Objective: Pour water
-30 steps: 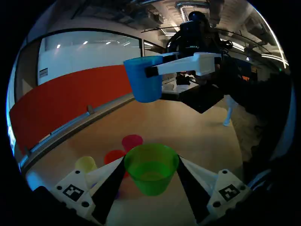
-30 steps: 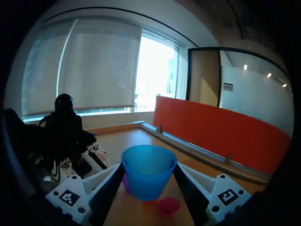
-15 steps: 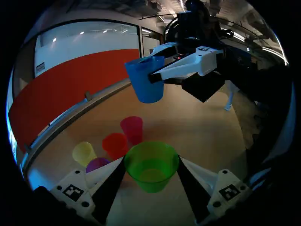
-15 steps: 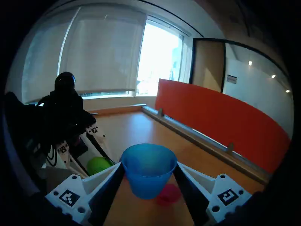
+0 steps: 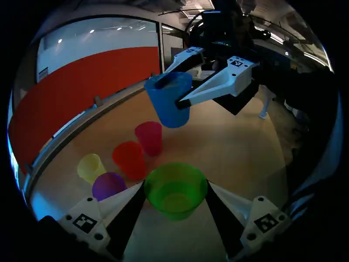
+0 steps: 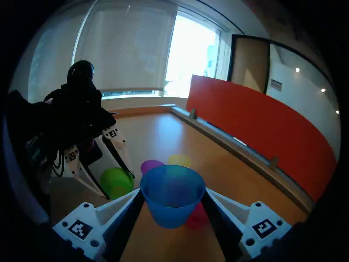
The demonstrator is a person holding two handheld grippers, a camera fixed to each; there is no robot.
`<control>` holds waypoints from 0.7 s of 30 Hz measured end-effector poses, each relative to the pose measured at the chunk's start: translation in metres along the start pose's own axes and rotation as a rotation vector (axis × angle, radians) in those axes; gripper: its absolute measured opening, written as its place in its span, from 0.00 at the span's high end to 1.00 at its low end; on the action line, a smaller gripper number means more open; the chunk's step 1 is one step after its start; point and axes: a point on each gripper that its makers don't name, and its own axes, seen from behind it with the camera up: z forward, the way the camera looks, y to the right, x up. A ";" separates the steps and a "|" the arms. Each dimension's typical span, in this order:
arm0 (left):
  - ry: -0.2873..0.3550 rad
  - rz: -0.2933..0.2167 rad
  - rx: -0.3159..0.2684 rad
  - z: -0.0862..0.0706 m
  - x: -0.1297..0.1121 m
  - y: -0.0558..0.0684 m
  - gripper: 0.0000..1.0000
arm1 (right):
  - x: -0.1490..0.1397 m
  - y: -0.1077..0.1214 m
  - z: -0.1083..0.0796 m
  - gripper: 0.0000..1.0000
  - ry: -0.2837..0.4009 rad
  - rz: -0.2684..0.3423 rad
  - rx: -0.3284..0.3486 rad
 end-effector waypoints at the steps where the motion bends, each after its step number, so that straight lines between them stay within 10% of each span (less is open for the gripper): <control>1: -0.006 0.000 -0.002 0.001 -0.002 0.000 0.10 | -0.003 -0.001 0.001 0.08 -0.006 0.000 0.004; 21: -0.112 0.011 -0.042 0.017 -0.031 -0.001 0.09 | -0.063 -0.017 0.029 0.08 -0.130 -0.011 0.069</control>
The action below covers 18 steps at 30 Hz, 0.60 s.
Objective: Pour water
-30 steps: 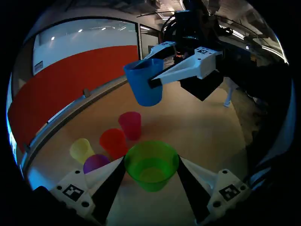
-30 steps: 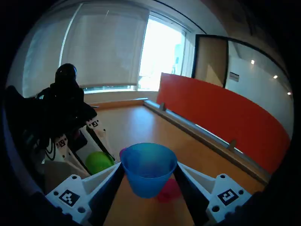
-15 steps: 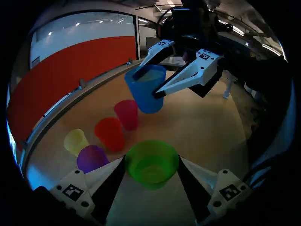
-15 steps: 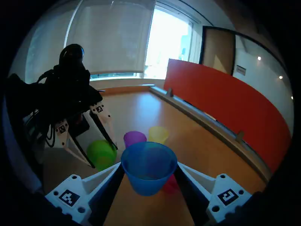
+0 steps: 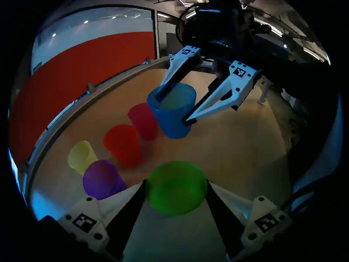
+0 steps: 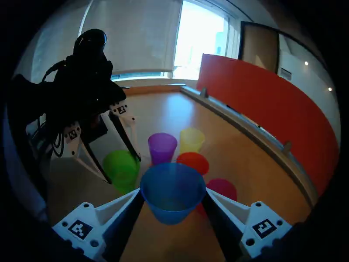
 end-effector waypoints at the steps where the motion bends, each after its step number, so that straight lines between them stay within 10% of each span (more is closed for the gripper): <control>1: -0.002 0.001 -0.001 0.001 0.000 0.000 0.09 | -0.002 -0.001 0.002 0.08 -0.005 0.000 0.002; 18: -0.012 0.015 0.006 0.010 -0.007 -0.006 0.10 | -0.027 -0.008 0.016 0.08 -0.043 0.016 0.029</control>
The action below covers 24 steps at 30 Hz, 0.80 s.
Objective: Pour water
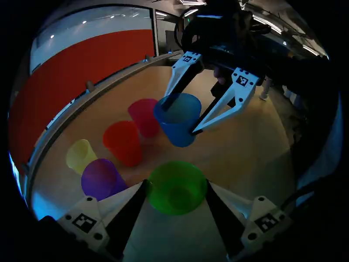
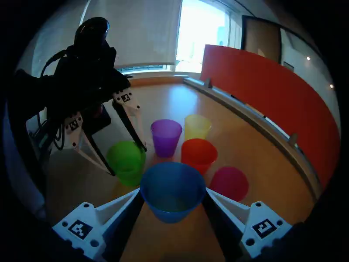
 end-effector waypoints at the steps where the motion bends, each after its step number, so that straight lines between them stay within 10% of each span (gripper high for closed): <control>1: 0.002 -0.001 0.000 0.000 0.000 0.000 0.10 | -0.001 0.000 0.000 0.08 -0.001 0.001 0.000; 24: 0.022 -0.014 -0.016 -0.004 -0.005 0.005 0.00 | -0.013 -0.009 0.014 0.08 -0.020 0.005 0.005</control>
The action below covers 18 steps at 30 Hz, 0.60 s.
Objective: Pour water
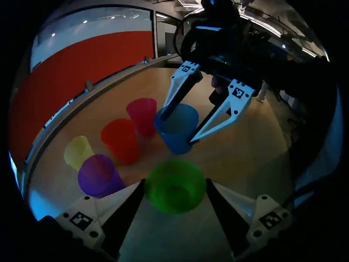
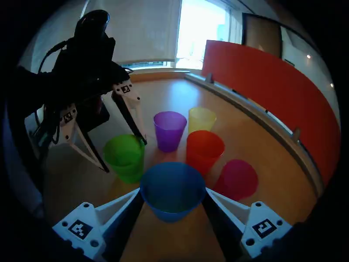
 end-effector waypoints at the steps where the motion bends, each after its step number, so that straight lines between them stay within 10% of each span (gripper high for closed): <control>1: 0.001 0.000 0.003 0.000 0.000 -0.001 0.00 | 0.000 0.000 0.001 0.08 0.000 0.001 0.001; 18: -0.017 -0.018 0.005 -0.007 -0.014 0.004 0.00 | -0.012 -0.006 0.014 0.08 0.009 0.030 0.007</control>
